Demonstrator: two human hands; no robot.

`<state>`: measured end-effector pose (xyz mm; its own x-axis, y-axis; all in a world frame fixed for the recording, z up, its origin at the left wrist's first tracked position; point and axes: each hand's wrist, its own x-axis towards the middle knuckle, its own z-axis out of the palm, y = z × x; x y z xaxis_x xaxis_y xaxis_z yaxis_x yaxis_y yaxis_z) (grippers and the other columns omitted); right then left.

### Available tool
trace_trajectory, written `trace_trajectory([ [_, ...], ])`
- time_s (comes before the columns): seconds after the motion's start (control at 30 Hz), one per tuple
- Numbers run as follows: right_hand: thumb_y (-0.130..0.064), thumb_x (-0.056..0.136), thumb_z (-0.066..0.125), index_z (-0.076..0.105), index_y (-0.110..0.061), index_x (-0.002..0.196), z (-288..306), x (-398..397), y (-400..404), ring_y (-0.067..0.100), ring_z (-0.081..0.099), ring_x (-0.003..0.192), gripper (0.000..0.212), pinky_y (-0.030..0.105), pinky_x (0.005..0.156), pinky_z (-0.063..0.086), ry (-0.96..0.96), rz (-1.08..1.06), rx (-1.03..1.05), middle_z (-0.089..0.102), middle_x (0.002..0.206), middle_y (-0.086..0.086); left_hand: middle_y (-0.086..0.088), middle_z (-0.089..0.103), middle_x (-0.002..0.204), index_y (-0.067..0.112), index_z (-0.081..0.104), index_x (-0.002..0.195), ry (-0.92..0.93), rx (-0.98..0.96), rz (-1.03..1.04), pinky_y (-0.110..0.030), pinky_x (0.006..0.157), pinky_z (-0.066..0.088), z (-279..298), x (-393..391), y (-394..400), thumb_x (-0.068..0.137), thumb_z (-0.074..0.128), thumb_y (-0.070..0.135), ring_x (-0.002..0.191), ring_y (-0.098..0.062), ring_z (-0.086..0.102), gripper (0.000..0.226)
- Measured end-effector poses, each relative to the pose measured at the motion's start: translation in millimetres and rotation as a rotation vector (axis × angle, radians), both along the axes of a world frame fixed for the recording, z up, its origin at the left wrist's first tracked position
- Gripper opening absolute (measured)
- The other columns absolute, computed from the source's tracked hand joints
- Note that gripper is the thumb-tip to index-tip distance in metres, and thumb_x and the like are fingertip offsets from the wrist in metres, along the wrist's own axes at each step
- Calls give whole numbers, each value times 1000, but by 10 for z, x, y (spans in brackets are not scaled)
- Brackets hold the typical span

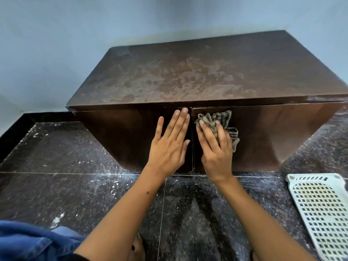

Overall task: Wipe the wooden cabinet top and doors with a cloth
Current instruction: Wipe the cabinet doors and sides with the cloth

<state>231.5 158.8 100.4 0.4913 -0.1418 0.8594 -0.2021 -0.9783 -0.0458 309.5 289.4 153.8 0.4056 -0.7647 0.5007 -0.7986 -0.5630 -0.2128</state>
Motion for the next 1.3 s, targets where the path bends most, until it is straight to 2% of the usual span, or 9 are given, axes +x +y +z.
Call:
trace_trajectory([
  [0.13,-1,89,45,48,-12,135,-408,-217,30,31,35,131,47,45,107,30,235,5,-85,49,140,1,-7,5,157,5,14,149,-4,3,13,-46,117,1,18,-17,39,98,27,32,146,-21,9,59],
  [0.27,15,60,68,40,-9,140,-630,-451,-53,33,34,130,88,50,104,35,417,-47,95,35,148,3,-7,5,158,5,13,149,-10,-3,41,-45,118,-3,5,23,112,98,26,32,146,-20,8,60],
  [0.5,1,97,25,38,-12,140,54,-68,57,33,33,131,46,47,109,30,81,45,48,35,146,2,-9,4,158,4,12,150,33,-35,88,-47,119,2,-124,70,183,98,25,32,146,-21,7,60],
  [0.6,-11,102,29,46,-14,139,292,68,124,28,36,136,40,43,113,26,143,50,-98,41,147,-1,-9,4,158,4,12,150,36,-27,103,-47,118,1,-150,76,192,98,24,33,146,-21,6,60],
  [0.7,-5,101,26,44,-16,140,312,12,-22,28,34,136,45,44,111,31,127,6,-134,40,147,-1,-8,5,159,6,13,151,24,-17,91,-47,118,-1,-138,100,227,98,25,32,146,-20,7,60],
  [0.83,15,78,52,39,-11,141,244,-194,-329,36,28,134,70,52,107,35,-67,-180,176,33,148,8,-7,6,159,7,14,151,9,-21,103,-48,118,-2,-114,102,237,98,25,32,146,-20,9,59],
  [0.97,20,74,45,30,-4,144,331,-110,-142,39,19,139,75,48,115,20,-171,-209,419,21,151,10,-7,6,158,7,15,150,35,-42,111,-49,117,-2,-108,47,198,98,24,32,146,-21,10,59],
  [1.17,-10,94,37,49,-12,136,431,219,553,29,37,136,44,45,113,29,96,-10,139,44,145,0,-9,8,158,5,17,150,12,15,133,-49,117,-1,-91,48,218,97,23,30,146,-21,9,59],
  [1.3,-10,101,27,51,-14,135,470,195,455,26,41,134,42,44,110,35,120,-42,58,46,143,-4,-7,9,159,6,17,150,-4,16,128,-49,117,1,-99,85,284,97,24,32,147,-20,9,59],
])
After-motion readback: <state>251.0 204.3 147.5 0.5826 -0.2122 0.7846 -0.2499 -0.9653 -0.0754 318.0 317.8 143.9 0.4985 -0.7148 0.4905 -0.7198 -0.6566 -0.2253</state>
